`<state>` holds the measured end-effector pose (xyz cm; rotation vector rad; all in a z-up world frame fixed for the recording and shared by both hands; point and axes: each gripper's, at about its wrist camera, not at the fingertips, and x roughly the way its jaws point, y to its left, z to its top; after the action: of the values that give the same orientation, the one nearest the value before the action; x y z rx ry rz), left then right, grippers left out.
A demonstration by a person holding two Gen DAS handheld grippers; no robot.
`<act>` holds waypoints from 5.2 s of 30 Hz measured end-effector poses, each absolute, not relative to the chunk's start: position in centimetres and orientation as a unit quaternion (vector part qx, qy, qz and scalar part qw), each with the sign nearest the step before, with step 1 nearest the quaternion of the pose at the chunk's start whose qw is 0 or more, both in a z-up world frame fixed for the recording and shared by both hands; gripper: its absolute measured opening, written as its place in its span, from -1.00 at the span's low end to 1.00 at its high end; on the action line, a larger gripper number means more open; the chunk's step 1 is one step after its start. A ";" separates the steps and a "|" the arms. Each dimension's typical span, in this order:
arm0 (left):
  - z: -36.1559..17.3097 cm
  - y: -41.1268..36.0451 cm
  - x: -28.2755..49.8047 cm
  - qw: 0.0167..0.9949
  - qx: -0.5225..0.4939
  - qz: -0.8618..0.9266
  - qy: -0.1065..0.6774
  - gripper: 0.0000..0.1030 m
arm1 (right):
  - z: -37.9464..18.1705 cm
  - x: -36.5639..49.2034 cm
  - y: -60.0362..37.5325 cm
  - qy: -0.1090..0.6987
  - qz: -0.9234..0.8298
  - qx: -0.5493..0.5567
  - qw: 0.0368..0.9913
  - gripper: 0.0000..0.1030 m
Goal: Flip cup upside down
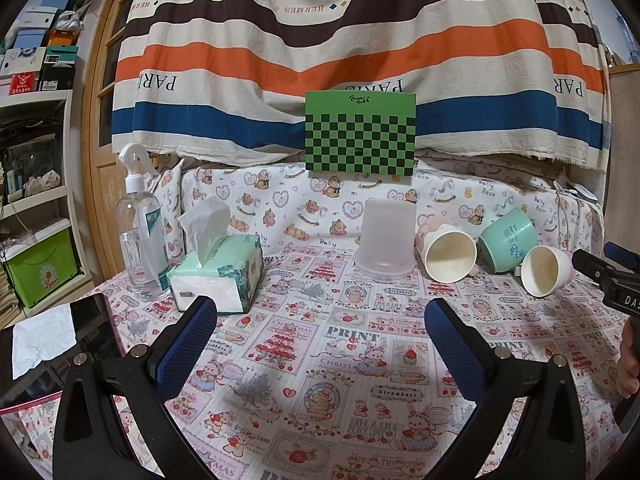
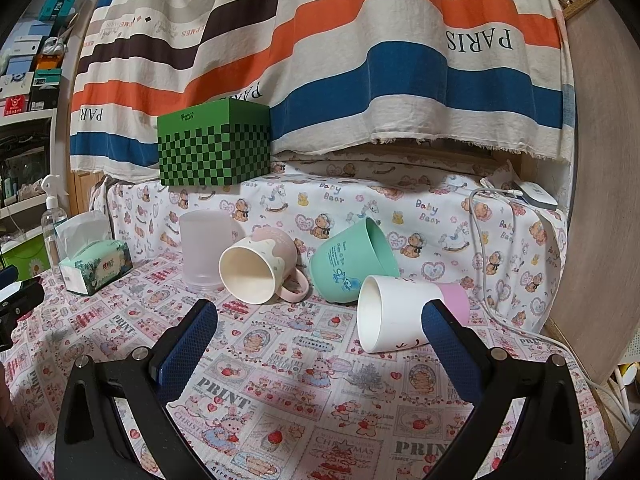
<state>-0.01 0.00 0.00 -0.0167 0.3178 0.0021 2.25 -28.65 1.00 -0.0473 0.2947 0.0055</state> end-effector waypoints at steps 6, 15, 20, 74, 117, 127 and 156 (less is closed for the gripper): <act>0.0 0.0 0.0 0.987 -0.009 0.001 0.159 1.00 | 0.8 2.4 -28.7 0.148 0.003 -0.023 0.989 1.00; 0.0 0.0 0.0 0.987 -0.009 0.001 0.160 1.00 | 0.8 2.4 -28.7 0.149 0.003 -0.023 0.989 1.00; 0.0 0.0 -0.1 0.987 -0.010 0.001 0.160 1.00 | 0.9 2.5 -28.6 0.150 0.003 -0.024 0.988 1.00; 0.0 0.0 -0.1 0.987 -0.013 0.001 0.163 1.00 | 0.6 2.6 -28.9 0.156 0.016 -0.015 0.988 1.00; 0.1 0.6 -0.2 0.987 -0.019 0.040 0.158 1.00 | -1.4 30.3 -24.2 0.475 0.057 0.207 0.853 0.75; 0.2 0.6 -0.2 0.987 -0.020 0.039 0.156 1.00 | -4.7 31.6 -23.1 0.541 0.036 0.238 0.806 0.69; 0.1 0.9 -0.3 0.987 -0.023 0.049 0.153 1.00 | -4.2 10.7 -20.3 0.501 0.154 0.138 0.840 0.72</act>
<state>-0.35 0.85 0.11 -0.0465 0.3064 0.0992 10.71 -20.25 -4.19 0.2923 1.0590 0.3265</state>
